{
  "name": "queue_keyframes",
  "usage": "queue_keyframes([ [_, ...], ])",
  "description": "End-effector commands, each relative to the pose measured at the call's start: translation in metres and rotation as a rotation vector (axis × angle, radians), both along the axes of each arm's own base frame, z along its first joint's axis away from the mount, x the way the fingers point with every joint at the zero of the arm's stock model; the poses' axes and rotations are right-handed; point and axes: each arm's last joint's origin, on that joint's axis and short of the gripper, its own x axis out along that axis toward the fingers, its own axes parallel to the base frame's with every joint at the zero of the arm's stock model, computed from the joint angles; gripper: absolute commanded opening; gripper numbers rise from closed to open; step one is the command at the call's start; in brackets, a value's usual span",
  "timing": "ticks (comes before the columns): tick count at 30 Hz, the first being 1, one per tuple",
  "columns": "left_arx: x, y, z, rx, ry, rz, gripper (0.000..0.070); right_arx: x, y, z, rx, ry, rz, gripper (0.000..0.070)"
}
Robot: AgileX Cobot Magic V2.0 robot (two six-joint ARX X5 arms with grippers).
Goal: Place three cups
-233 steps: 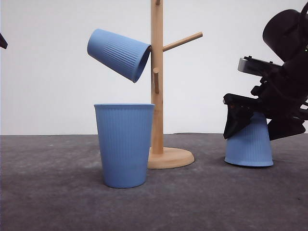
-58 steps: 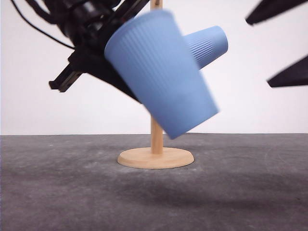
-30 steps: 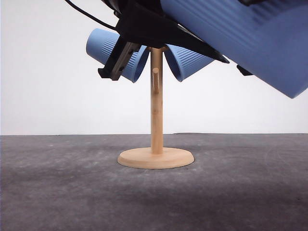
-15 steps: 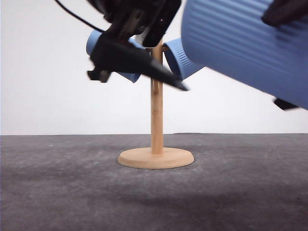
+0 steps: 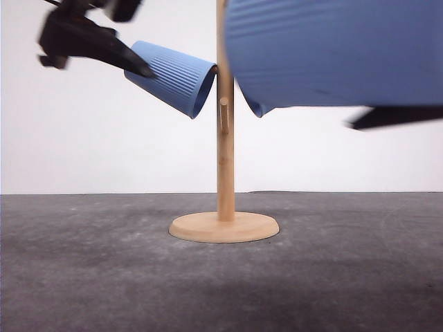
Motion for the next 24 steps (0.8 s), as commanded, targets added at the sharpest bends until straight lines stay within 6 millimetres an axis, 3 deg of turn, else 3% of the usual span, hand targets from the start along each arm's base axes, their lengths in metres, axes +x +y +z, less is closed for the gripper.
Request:
queue_keyframes([
  [1, -0.001, 0.005, 0.010, -0.015, -0.048, -0.010, 0.0447, 0.006, 0.008, 0.007, 0.057, 0.162, -0.039, 0.0388],
  [7, -0.018, 0.037, 0.031, -0.033, -0.143, 0.025, 0.0446, 0.036, 0.021, 0.011, 0.193, 0.395, -0.142, 0.0389],
  [13, -0.035, 0.060, 0.048, -0.058, -0.227, 0.088, 0.0446, 0.073, 0.022, 0.001, 0.279, 0.479, -0.276, 0.0388],
  [24, -0.047, 0.075, 0.057, -0.073, -0.275, 0.146, 0.0445, 0.117, 0.030, -0.030, 0.389, 0.525, -0.362, 0.0388],
])
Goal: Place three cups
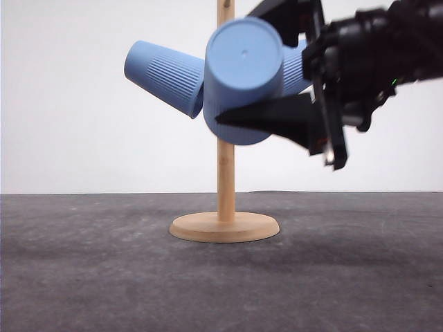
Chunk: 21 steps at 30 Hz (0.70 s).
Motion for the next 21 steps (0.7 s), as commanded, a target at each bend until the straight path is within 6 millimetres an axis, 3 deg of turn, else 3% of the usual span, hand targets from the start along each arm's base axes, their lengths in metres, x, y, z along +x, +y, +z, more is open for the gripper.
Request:
queue_keyframes([
  [1, 0.001, -0.001, 0.005, -0.004, -0.022, -0.008, 0.0445, 0.004, 0.003, -0.001, 0.025, 0.020, 0.000, 0.0388],
  [6, 0.000, 0.000, 0.004, 0.002, -0.005, -0.008, 0.0445, 0.012, 0.006, -0.010, 0.041, 0.016, 0.005, 0.0388],
  [14, -0.001, 0.000, 0.004, 0.002, -0.004, -0.008, 0.0445, 0.022, 0.008, 0.000, 0.063, -0.014, 0.019, 0.0388],
  [21, -0.001, 0.000, 0.004, 0.001, -0.002, -0.007, 0.0445, 0.035, 0.006, -0.005, 0.048, 0.015, 0.012, 0.0387],
])
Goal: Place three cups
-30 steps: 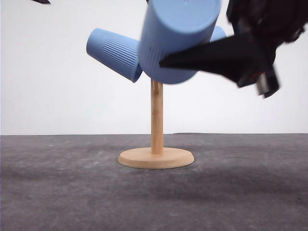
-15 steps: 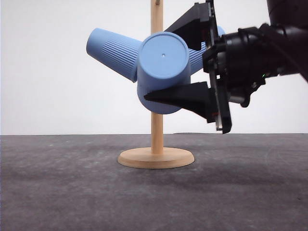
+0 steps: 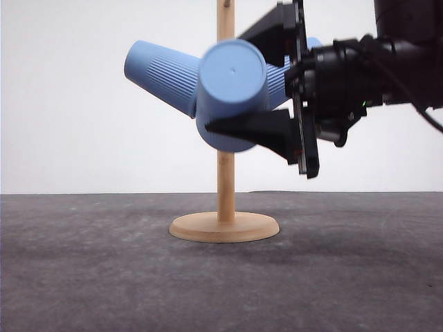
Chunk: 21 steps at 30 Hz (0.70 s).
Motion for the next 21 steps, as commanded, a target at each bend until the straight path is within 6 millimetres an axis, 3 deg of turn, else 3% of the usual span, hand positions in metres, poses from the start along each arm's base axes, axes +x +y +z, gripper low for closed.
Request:
queue_keyframes([
  [1, 0.001, -0.001, 0.006, -0.006, -0.025, -0.007, 0.0445, 0.004, 0.003, 0.003, 0.009, -0.008, 0.007, 0.0387],
  [12, 0.000, 0.000, 0.005, 0.000, -0.008, -0.007, 0.0445, 0.041, 0.018, 0.000, 0.010, -0.007, 0.021, 0.0387],
  [19, 0.000, 0.000, 0.005, 0.000, -0.007, -0.007, 0.0445, 0.049, 0.015, -0.003, -0.002, 0.016, -0.001, 0.0391],
  [21, 0.000, 0.000, 0.005, 0.000, -0.007, -0.007, 0.0445, 0.050, 0.013, -0.003, -0.003, 0.017, -0.010, 0.0433],
])
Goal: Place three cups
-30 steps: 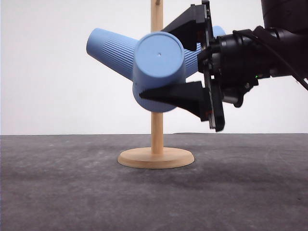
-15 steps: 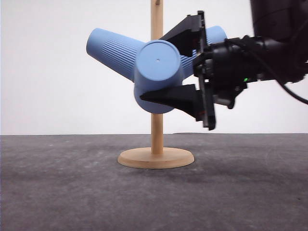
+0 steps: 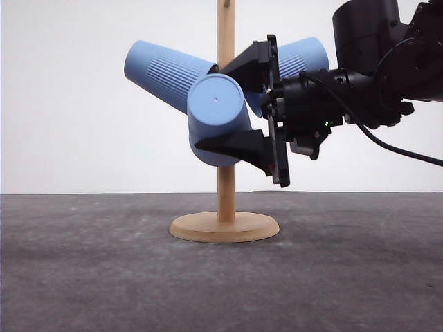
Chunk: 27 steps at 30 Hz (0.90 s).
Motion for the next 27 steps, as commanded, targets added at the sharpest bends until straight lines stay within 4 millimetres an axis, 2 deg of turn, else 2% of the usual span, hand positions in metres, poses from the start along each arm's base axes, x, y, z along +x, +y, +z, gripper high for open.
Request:
queue_keyframes([
  [1, 0.0010, -0.0007, 0.0056, -0.006, -0.025, -0.007, 0.0445, 0.0031, -0.0011, 0.0030, 0.010, -0.012, -0.007, 0.0462],
  [2, 0.0010, -0.0007, 0.0056, -0.006, -0.025, -0.007, 0.0445, 0.0036, -0.0019, 0.0030, 0.010, -0.012, -0.012, 0.0487],
  [7, 0.0010, -0.0007, 0.0056, -0.006, -0.025, -0.007, 0.0445, 0.0039, -0.0024, 0.0031, 0.010, -0.013, -0.016, 0.0513],
  [10, 0.0009, -0.0007, 0.0056, -0.007, -0.025, -0.008, 0.0445, 0.0039, -0.0023, 0.0032, 0.011, -0.014, -0.013, 0.0625],
  [11, 0.0010, -0.0007, 0.0056, -0.006, -0.025, -0.007, 0.0445, 0.0038, -0.0023, 0.0032, 0.011, -0.014, -0.013, 0.0643],
  [27, 0.0013, -0.0008, 0.0059, -0.008, -0.030, -0.007, 0.0441, -0.0034, -0.0041, 0.0065, 0.028, -0.042, 0.042, 0.0646],
])
